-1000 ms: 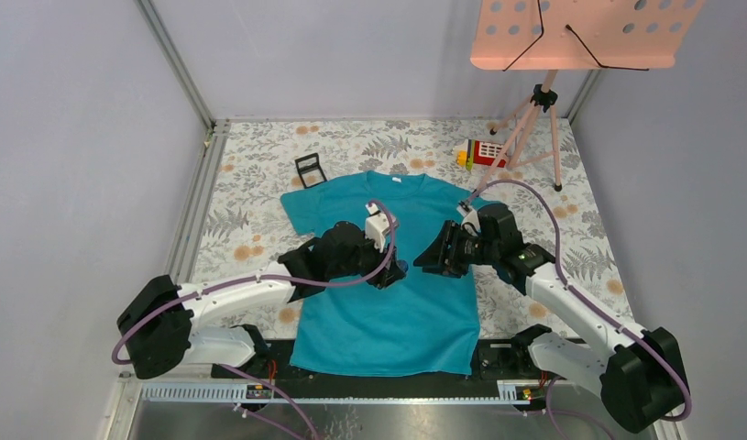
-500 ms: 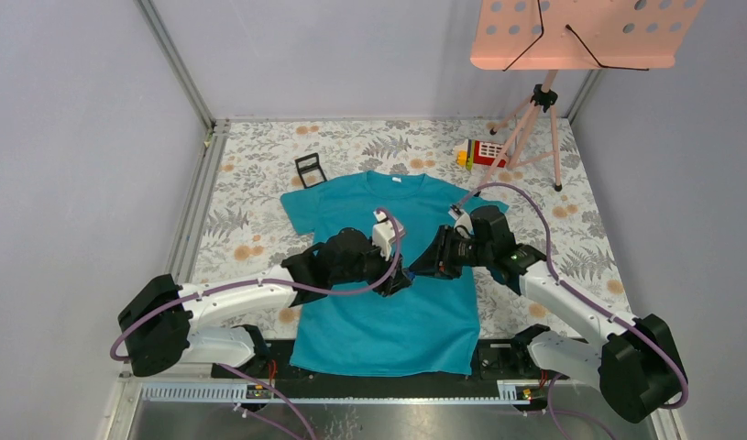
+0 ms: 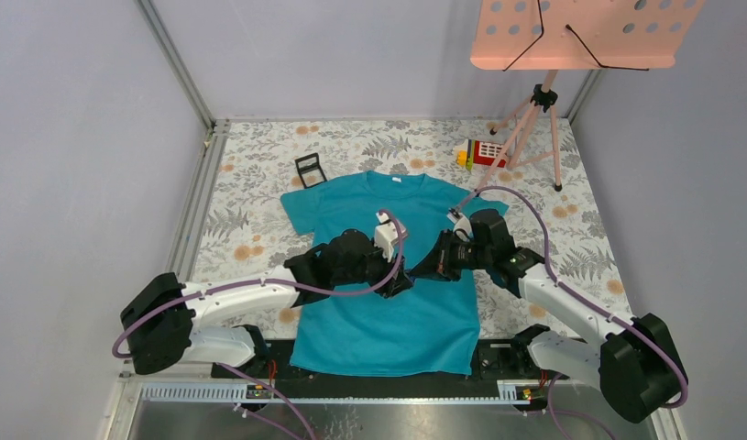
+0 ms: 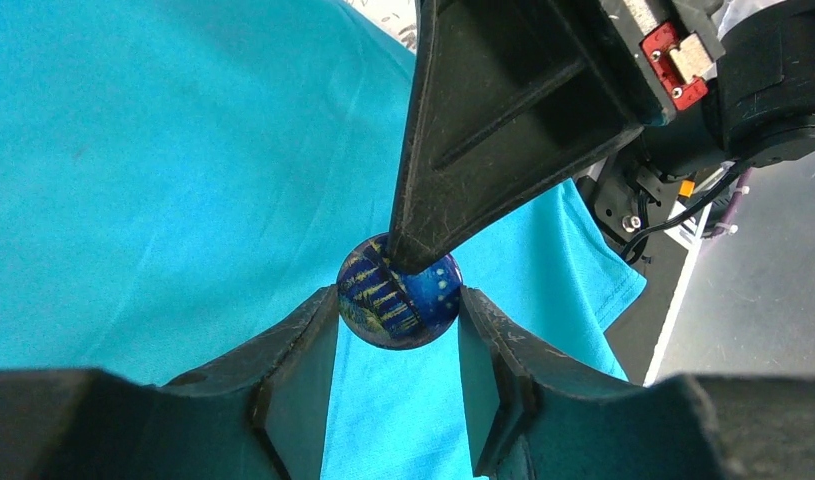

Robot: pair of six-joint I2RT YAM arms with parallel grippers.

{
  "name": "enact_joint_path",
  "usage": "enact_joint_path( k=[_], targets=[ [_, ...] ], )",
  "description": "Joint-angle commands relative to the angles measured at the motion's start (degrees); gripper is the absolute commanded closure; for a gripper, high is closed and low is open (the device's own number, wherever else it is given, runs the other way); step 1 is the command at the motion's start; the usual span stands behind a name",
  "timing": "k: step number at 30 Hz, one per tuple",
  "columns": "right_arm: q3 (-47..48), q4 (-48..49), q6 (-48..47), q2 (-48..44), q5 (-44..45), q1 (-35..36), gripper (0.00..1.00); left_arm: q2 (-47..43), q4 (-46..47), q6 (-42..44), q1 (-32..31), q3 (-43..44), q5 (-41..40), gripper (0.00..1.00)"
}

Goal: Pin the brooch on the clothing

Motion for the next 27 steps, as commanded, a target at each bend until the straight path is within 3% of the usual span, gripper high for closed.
enact_joint_path(
  k=[1, 5, 9, 11, 20, 27],
  targets=[
    [-1.8, 4.4, 1.2, -2.0, -1.9, 0.8, 1.0, 1.2, 6.1, -0.5, -0.6, 2.7, -0.1, 0.56],
    [-2.2, 5.8, 1.9, -2.7, -1.8, 0.8, 1.0, 1.2, 6.6, -0.7, -0.7, 2.6, -0.7, 0.55],
    [-1.8, 5.3, 1.7, -4.0, -0.9, 0.8, 1.0, 0.2, 7.3, -1.6, -0.7, 2.1, -1.4, 0.42],
    [-1.9, 5.2, 1.7, -4.8, -0.3, 0.8, 1.0, -0.3, 7.5, -1.9, -0.7, 1.8, -1.7, 0.3],
    [-1.7, 5.2, 1.3, -5.7, 1.3, 0.8, 1.0, -4.4, 5.2, -1.6, -0.7, 0.1, -4.0, 0.04],
    [-0.4, 6.0, -0.9, -7.3, 0.9, 0.8, 1.0, -12.6, 1.4, -5.0, -0.2, -3.3, -7.7, 0.01]
  ],
)
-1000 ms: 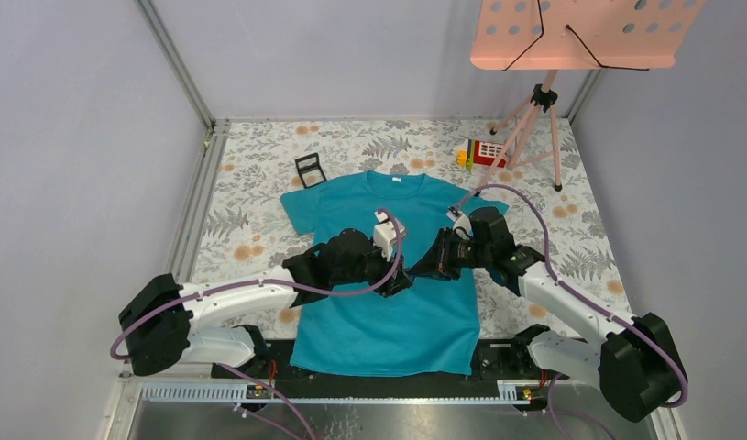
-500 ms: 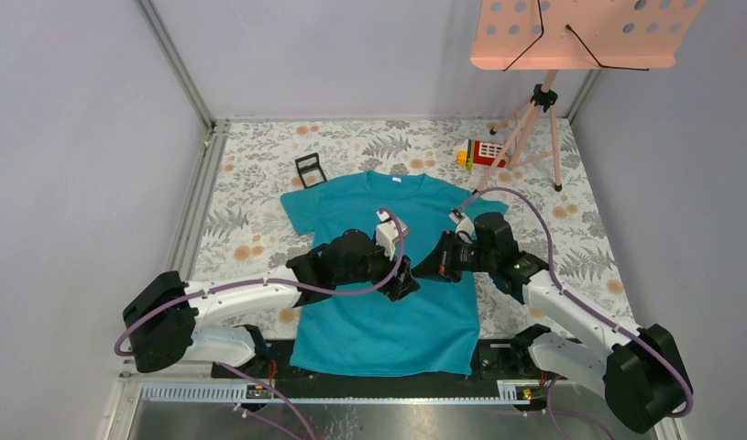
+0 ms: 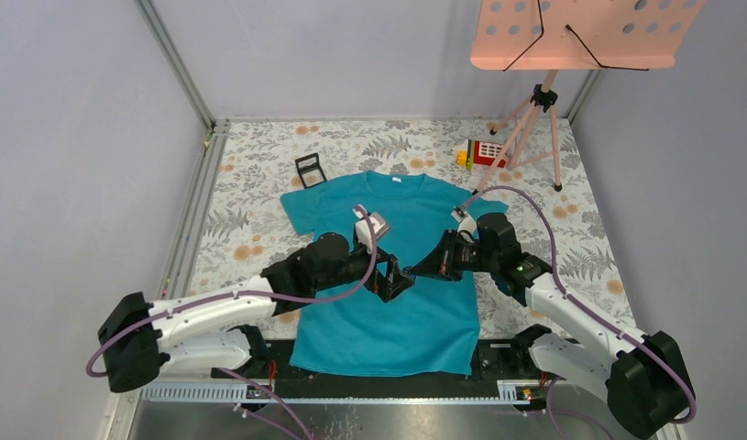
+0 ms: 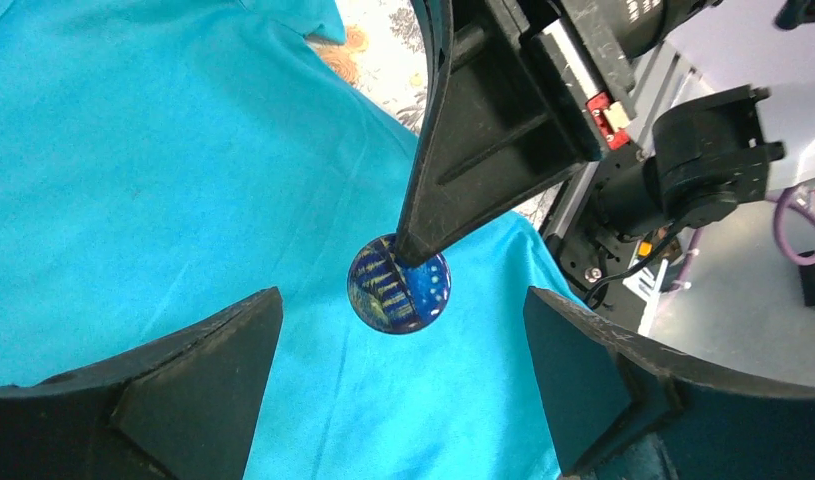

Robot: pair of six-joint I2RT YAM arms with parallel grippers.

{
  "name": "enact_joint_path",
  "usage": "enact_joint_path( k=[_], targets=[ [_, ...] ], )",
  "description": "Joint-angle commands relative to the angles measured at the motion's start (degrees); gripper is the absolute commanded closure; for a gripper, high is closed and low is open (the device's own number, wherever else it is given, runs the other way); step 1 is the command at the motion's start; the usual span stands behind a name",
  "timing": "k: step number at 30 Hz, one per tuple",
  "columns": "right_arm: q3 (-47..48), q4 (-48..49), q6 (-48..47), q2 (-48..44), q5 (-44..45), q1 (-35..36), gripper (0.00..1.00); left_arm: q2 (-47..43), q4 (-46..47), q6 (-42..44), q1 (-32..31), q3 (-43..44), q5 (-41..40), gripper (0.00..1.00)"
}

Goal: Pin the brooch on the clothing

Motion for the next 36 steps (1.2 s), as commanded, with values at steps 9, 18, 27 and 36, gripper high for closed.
enact_joint_path(
  k=[9, 18, 27, 36],
  targets=[
    [8.2, 0.9, -8.3, -10.0, -4.1, 0.6, 1.0, -13.6, -1.6, -14.4, 6.7, 0.6, 6.1, 0.01],
    [9.5, 9.8, -5.1, -14.0, -9.5, 0.6, 1.0, -16.0, 3.9, -18.3, 13.7, 2.6, 23.8, 0.01],
    [7.7, 16.0, -2.0, -14.7, -10.6, 0.6, 1.0, -9.4, 12.7, -24.6, 12.8, 3.1, 32.2, 0.07],
    [7.2, 16.5, -2.0, -14.1, -11.6, 0.6, 1.0, -7.2, 15.8, -26.7, 11.9, 3.8, 34.4, 0.45]
  ],
)
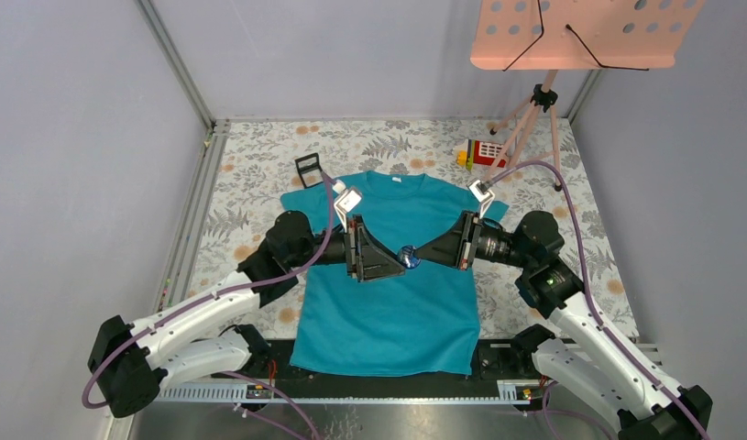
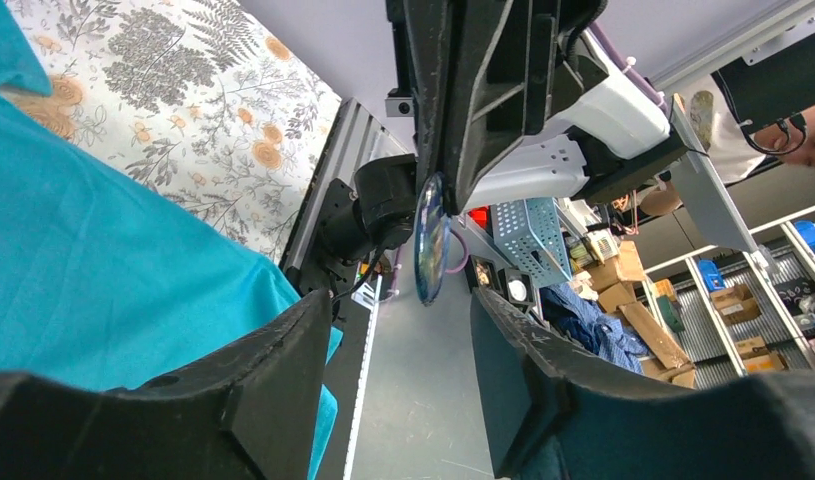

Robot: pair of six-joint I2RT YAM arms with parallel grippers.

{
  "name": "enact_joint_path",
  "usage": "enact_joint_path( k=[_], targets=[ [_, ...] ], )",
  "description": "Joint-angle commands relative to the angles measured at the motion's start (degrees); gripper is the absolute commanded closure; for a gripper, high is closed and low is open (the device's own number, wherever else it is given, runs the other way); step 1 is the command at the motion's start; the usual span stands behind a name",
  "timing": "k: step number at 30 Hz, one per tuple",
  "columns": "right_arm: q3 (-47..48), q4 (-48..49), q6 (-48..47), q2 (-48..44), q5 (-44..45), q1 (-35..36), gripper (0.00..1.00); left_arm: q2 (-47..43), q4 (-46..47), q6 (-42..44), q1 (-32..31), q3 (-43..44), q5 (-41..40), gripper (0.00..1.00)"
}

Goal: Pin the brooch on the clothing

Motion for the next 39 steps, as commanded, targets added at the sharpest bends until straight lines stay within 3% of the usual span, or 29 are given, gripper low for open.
enact_joint_path(
  k=[1, 11, 16, 22, 29, 35, 37, 39],
  targets=[
    [-0.2, 3.9, 0.5, -0.1, -1.9, 0.5, 1.0, -0.1, 5.8, -1.3, -0.3, 2.9, 2.5, 0.46],
    [-0.7, 4.3, 0.6, -0.1, -2.6, 0.6, 1.0, 3.4, 13.2, -6.2, -1.8, 2.4, 2.6, 0.57],
    [-1.2, 4.0, 0.4, 0.1, -2.7, 0.5, 1.0, 4.6, 14.0, -6.3, -2.5, 2.8, 2.6, 0.74],
    [-1.6, 5.6, 1.1, 0.7, -3.0, 0.6, 1.0, 3.5, 13.8, -6.1, -2.5, 1.9, 1.7, 0.79],
    [-1.8, 4.5, 0.9, 0.2, -2.2, 0.6, 0.98, 2.5, 12.3, -5.1, -2.5, 1.3, 1.1, 0.98],
    [-1.2, -0.5, -0.7, -1.3, 2.8, 0.6, 0.4, 0.3, 2.8, 2.1, -2.9, 2.7, -1.6, 1.0],
    [-0.3, -5.7, -2.5, -2.3, 6.0, 0.6, 0.27, -1.0, -3.4, 7.9, -3.5, 3.9, -4.7, 1.0],
    [0.9, -12.0, -4.7, -3.3, 10.1, 0.6, 0.21, -2.1, -11.1, 13.8, -4.8, 6.5, -8.6, 1.0]
  ],
)
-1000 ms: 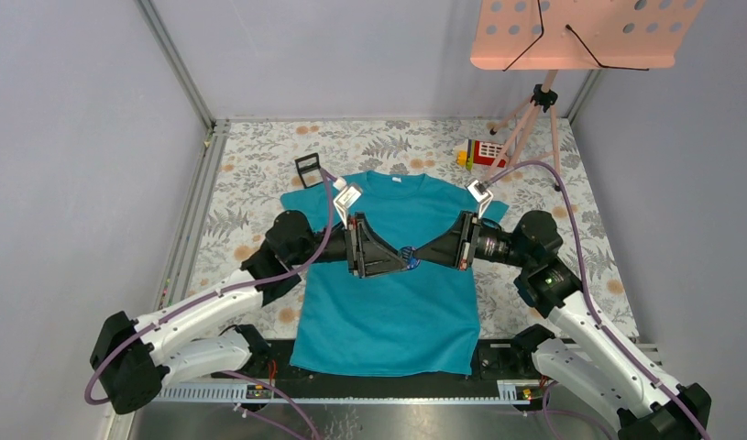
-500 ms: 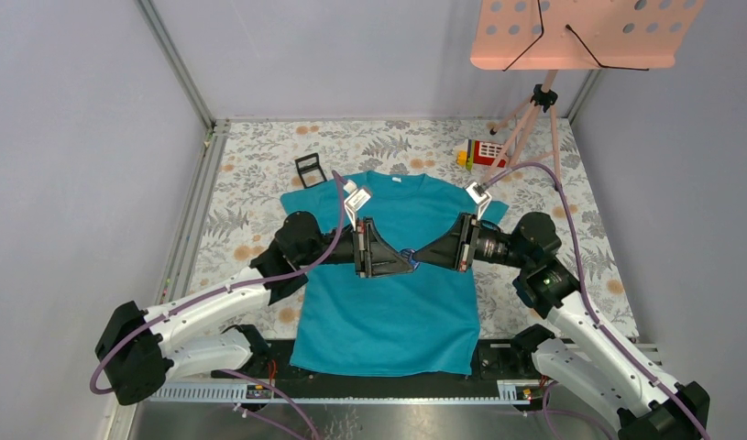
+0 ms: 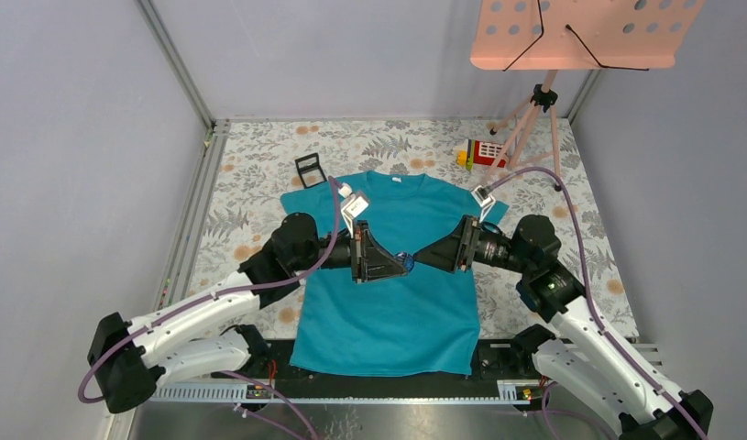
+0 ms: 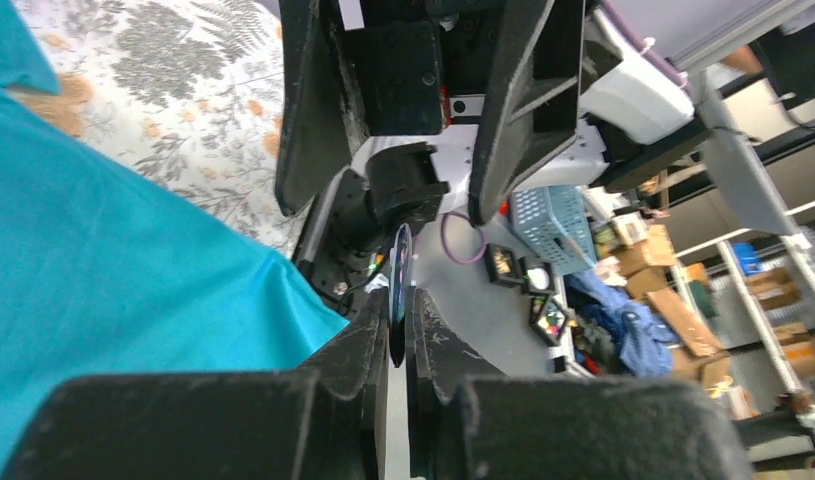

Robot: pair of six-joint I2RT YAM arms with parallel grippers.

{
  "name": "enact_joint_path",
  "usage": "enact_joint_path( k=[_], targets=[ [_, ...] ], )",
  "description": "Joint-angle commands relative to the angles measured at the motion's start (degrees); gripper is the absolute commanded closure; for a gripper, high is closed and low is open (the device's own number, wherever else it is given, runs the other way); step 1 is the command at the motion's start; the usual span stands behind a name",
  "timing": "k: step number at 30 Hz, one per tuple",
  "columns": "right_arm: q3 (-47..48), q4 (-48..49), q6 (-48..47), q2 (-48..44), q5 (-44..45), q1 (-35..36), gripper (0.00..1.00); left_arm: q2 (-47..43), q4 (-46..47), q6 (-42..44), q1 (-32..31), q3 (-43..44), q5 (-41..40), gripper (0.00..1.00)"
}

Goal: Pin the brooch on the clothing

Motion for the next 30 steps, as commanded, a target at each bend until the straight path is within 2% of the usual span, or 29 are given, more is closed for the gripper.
enact_joint_path(
  k=[1, 5, 9, 15, 18, 21, 25, 30],
  targets=[
    [3.4, -13.1, -5.3, -2.7, 10.0, 0.4, 0.19, -3.6, -15.0, 15.3, -2.8, 7.0, -9.2, 1.0],
    [5.4, -23.6, -6.6, -4.6, 18.0, 0.4, 0.15, -4.0, -29.1, 24.9, -5.5, 12.4, -19.5, 1.0],
    [7.7, -30.7, -2.6, -4.3, 23.8, 0.3, 0.15, -2.4, -40.1, 33.4, -9.3, 19.3, -30.1, 1.0],
    [5.5, -23.5, 11.9, -2.1, 16.7, 0.4, 0.22, 7.2, -54.2, 49.4, -19.7, 34.6, -50.0, 0.99],
    [4.7, -22.0, 16.2, -2.6, 15.3, 0.4, 0.22, 12.7, -54.8, 52.9, -21.1, 37.1, -57.4, 1.0],
    [5.4, -25.8, 16.8, -5.0, 18.2, 0.4, 0.22, 14.7, -52.0, 54.9, -21.1, 37.3, -60.0, 1.0],
    [5.1, -27.3, 19.1, -6.3, 18.7, 0.3, 0.22, 14.0, -45.6, 56.6, -21.1, 34.4, -58.5, 0.98],
    [3.4, -24.1, 23.7, -6.0, 17.4, 0.6, 0.24, 11.1, -37.7, 58.6, -21.3, 28.5, -56.4, 0.97]
  ],
)
